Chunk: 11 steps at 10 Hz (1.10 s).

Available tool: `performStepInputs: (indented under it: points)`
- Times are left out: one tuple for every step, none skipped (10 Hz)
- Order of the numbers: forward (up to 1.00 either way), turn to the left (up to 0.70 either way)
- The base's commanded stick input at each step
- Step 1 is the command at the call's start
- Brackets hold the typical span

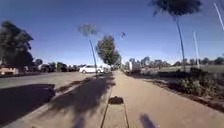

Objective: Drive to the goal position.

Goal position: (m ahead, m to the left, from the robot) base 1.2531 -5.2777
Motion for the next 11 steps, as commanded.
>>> performStepInputs:
  points:
    - [1.00,0.00]
    - [1.00,0.00]
    - [1.00,0.00]
    - [1.00,0.00]
    - [1.00,0.00]
    - [1.00,0.00]
    - [1.00,0.00]
    - [1.00,0.00]
    - [1.00,0.00]
    - [1.00,0.00]
    - [1.00,0.00]
